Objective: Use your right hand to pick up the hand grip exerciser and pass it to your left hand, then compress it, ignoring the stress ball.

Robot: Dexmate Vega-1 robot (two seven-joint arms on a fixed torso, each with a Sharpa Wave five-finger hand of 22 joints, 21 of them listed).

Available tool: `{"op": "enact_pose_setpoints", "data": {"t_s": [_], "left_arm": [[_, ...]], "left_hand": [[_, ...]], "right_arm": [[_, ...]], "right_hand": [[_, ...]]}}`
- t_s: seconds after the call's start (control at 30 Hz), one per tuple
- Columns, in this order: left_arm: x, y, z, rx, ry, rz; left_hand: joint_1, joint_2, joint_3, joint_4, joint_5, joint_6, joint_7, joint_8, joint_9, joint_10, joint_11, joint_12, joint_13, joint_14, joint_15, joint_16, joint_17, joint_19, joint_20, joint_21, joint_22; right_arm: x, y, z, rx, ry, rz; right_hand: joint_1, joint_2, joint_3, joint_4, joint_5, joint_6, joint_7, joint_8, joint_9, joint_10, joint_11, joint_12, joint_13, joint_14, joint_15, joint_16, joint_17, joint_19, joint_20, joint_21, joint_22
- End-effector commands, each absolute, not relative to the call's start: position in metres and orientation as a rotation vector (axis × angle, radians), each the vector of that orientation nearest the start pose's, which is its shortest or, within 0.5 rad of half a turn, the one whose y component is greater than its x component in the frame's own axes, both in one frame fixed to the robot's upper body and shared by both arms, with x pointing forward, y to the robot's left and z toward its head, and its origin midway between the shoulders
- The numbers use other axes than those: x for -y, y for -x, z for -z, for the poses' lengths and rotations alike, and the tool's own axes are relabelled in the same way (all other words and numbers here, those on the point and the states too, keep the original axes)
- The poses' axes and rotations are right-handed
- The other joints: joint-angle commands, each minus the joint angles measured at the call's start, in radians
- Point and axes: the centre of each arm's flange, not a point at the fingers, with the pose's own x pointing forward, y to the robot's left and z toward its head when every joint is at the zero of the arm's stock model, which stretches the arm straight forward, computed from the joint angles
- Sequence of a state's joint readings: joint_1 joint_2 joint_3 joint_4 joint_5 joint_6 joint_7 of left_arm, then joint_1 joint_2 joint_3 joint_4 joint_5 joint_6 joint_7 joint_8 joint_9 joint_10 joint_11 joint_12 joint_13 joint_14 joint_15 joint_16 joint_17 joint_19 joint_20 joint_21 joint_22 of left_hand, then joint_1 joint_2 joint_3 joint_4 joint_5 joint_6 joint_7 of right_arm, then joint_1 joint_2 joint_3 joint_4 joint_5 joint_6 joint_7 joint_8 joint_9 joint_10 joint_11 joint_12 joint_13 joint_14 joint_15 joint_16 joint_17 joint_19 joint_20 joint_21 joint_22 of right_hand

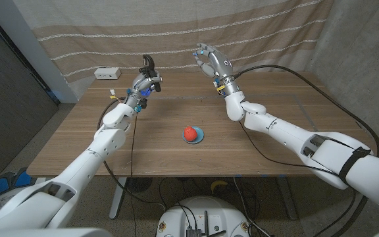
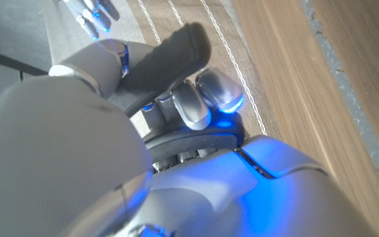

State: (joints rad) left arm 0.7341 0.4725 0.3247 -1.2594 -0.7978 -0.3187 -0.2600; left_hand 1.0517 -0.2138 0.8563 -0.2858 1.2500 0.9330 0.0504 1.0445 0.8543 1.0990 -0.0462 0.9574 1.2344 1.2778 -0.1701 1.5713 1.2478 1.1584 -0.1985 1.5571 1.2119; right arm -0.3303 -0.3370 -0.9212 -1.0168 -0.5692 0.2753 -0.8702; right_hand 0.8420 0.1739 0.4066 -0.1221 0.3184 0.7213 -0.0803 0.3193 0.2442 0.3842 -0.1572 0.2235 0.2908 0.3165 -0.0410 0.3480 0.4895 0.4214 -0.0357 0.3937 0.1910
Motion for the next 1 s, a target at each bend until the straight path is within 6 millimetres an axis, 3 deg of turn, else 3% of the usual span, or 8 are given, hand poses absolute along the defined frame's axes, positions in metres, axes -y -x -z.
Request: {"op": "enact_pose_setpoints", "data": {"t_s": [0.03,0.33,0.73,0.8,0.87,1.0], "left_arm": [[-0.285,-0.654,-0.041,0.722,0.246,0.501],[-0.283,-0.659,-0.038,0.710,0.359,0.587],[-0.276,-0.668,-0.032,0.716,0.505,0.713],[-0.275,-0.669,-0.031,0.717,0.531,0.733],[-0.274,-0.669,-0.031,0.717,0.538,0.738],[-0.272,-0.669,-0.030,0.719,0.557,0.762]], "left_hand": [[-0.082,0.358,0.417,0.114,0.005,0.020,0.032,0.004,0.000,0.174,-0.036,0.585,0.001,0.016,-0.014,0.011,0.004,0.007,-0.002,0.002,-0.001],[-0.105,0.368,0.418,0.114,0.005,0.019,0.028,0.013,-0.005,0.172,-0.038,0.595,0.000,0.015,-0.014,0.011,0.004,0.006,-0.003,0.000,-0.001],[-0.130,0.376,0.418,0.111,0.005,0.008,0.030,0.022,-0.012,0.164,-0.038,0.600,0.000,0.009,-0.015,0.011,0.004,0.003,-0.003,-0.002,-0.004],[-0.132,0.377,0.418,0.111,0.004,0.007,0.028,0.023,-0.012,0.162,-0.037,0.600,0.000,0.009,-0.015,0.011,0.004,0.002,-0.003,-0.003,-0.005],[-0.135,0.378,0.418,0.110,0.004,0.006,0.028,0.025,-0.014,0.163,-0.036,0.601,0.000,0.009,-0.015,0.011,0.004,0.001,-0.002,-0.004,-0.006],[-0.139,0.380,0.418,0.110,0.004,0.006,0.029,0.027,-0.015,0.160,-0.040,0.601,0.000,0.008,-0.016,0.010,0.004,0.001,-0.002,-0.004,-0.006]], "right_arm": [[0.101,-0.644,-0.101,1.283,0.911,0.236],[0.107,-0.645,-0.102,1.238,0.894,0.197],[0.124,-0.646,-0.104,1.143,0.820,0.078],[0.127,-0.647,-0.104,1.117,0.792,0.041],[0.130,-0.649,-0.104,1.094,0.765,0.008],[0.136,-0.650,-0.104,1.062,0.725,-0.030]], "right_hand": [[-0.008,0.002,0.009,0.006,0.006,-0.001,0.004,0.004,0.002,0.002,0.006,0.001,0.003,0.005,-0.153,0.002,0.003,0.008,-0.002,0.004,0.003],[-0.030,-0.005,0.006,0.011,0.010,-0.031,0.008,-0.009,0.002,0.002,0.018,0.000,0.005,0.000,-0.147,0.003,0.009,0.009,0.005,0.006,0.003],[-0.099,-0.015,-0.023,0.032,0.012,-0.102,0.034,-0.044,0.000,-0.008,0.052,-0.003,0.011,-0.005,-0.124,0.016,0.033,0.002,0.022,0.009,0.005],[-0.113,-0.014,-0.028,0.037,0.012,-0.118,0.042,-0.052,-0.001,-0.009,0.058,-0.002,0.012,-0.004,-0.118,0.020,0.038,0.000,0.029,0.010,0.006],[-0.139,-0.014,-0.038,0.044,0.014,-0.146,0.050,-0.068,-0.003,-0.015,0.080,-0.003,0.014,-0.008,-0.115,0.024,0.046,-0.007,0.041,0.010,0.007],[-0.151,-0.014,-0.042,0.042,0.016,-0.175,0.055,-0.084,-0.005,-0.026,0.087,-0.007,0.013,-0.018,-0.103,0.023,0.051,-0.015,0.050,0.009,0.007]]}}
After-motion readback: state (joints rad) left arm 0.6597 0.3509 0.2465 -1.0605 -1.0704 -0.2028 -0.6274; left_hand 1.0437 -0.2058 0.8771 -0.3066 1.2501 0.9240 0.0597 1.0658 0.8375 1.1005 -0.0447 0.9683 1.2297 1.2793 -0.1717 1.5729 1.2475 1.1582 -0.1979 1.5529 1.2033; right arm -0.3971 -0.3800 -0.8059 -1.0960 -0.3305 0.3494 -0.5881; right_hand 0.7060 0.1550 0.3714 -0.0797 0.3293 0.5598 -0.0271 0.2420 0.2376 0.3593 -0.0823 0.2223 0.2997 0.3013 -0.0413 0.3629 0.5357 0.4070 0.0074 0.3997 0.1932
